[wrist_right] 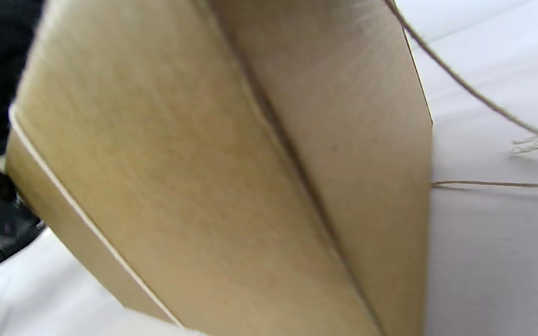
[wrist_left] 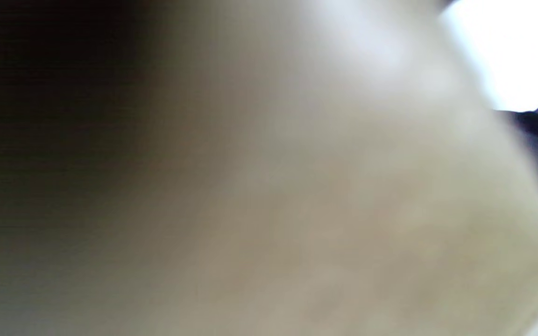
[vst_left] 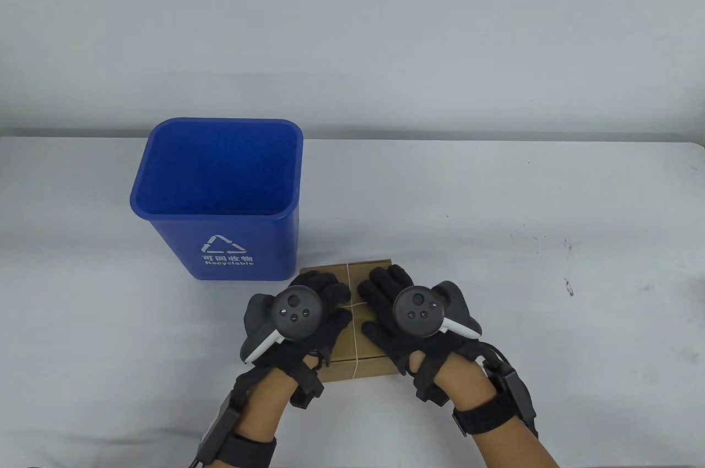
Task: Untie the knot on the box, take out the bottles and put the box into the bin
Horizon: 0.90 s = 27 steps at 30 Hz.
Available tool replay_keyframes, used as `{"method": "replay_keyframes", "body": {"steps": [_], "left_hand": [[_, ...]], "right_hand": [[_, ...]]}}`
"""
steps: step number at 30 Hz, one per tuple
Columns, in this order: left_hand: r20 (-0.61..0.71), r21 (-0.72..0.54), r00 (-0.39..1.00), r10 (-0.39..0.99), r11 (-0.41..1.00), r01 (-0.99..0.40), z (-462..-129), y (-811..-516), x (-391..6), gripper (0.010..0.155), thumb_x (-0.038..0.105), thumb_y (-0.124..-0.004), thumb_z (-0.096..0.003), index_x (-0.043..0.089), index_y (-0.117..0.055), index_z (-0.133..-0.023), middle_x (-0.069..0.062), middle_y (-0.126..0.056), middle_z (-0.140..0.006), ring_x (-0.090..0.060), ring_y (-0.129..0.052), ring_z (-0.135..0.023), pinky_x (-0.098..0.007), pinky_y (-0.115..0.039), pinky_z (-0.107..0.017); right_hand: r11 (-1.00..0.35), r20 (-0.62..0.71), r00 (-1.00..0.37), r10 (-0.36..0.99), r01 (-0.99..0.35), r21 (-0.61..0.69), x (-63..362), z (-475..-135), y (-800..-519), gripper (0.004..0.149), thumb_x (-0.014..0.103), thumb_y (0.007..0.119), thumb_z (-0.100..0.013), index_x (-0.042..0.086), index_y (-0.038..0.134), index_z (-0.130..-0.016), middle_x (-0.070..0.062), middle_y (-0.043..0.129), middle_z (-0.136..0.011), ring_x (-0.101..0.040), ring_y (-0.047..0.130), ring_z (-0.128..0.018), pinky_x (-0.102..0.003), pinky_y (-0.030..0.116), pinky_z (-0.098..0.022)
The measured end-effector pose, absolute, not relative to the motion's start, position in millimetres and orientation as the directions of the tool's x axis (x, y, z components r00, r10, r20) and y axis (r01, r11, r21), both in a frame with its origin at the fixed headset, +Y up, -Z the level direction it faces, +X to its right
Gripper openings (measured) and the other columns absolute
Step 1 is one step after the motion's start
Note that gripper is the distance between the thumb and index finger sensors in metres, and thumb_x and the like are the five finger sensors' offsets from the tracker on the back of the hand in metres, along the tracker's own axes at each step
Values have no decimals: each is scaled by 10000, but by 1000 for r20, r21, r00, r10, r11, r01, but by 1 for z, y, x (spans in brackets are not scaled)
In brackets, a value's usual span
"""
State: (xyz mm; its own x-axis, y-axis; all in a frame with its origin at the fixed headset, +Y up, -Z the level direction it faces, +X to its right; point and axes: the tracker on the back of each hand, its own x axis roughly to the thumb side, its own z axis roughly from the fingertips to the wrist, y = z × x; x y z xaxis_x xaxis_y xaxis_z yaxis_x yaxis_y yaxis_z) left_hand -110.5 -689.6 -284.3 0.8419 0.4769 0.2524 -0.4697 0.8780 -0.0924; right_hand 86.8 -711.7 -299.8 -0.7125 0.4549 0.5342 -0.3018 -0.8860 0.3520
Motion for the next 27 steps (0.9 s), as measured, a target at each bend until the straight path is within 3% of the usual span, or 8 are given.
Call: {"method": "replay_keyframes", "body": {"steps": [3, 7, 15, 27], "left_hand": [[225, -113, 875, 430, 903, -415, -290, -680, -99, 415, 288, -832, -515, 182, -807, -916, -56, -625, -1049, -386, -525, -1038, -626, -513, -707], [267, -79, 926, 269, 963, -257, -286, -675, -87, 422, 275, -790, -513, 133, -788, -911, -73, -640, -1037, -430, -582, -1017, -596, -583, -696], [250, -22, 941, 226, 973, -228, -277, -676, -111, 425, 270, -762, -500, 125, -783, -899, -97, -644, -1028, -450, -598, -1004, -611, -597, -680], [206, -44, 931, 302, 953, -300, -267, -671, -145, 422, 260, -781, -493, 112, -803, -887, -112, -657, -1023, -470, -600, -1013, -642, -583, -697]], "right_hand": [[-886, 528, -717, 455, -305, 349, 85, -298, -713, 721, 467, 512, -514, 111, 245, -1082, -161, 73, -1110, -534, 43, -974, -740, 308, -634], [-879, 520, -715, 468, -317, 355, 86, -297, -713, 723, 474, 510, -515, 117, 239, -1082, -150, 65, -1109, -526, 32, -973, -738, 311, -633], [-886, 510, -731, 453, -307, 347, 82, -294, -713, 722, 486, 502, -515, 133, 231, -1084, -135, 63, -1111, -513, 47, -980, -736, 313, -633], [-875, 503, -724, 472, -319, 363, 86, -296, -714, 723, 485, 513, -515, 141, 229, -1083, -123, 60, -1111, -500, 40, -984, -737, 309, -633]]}}
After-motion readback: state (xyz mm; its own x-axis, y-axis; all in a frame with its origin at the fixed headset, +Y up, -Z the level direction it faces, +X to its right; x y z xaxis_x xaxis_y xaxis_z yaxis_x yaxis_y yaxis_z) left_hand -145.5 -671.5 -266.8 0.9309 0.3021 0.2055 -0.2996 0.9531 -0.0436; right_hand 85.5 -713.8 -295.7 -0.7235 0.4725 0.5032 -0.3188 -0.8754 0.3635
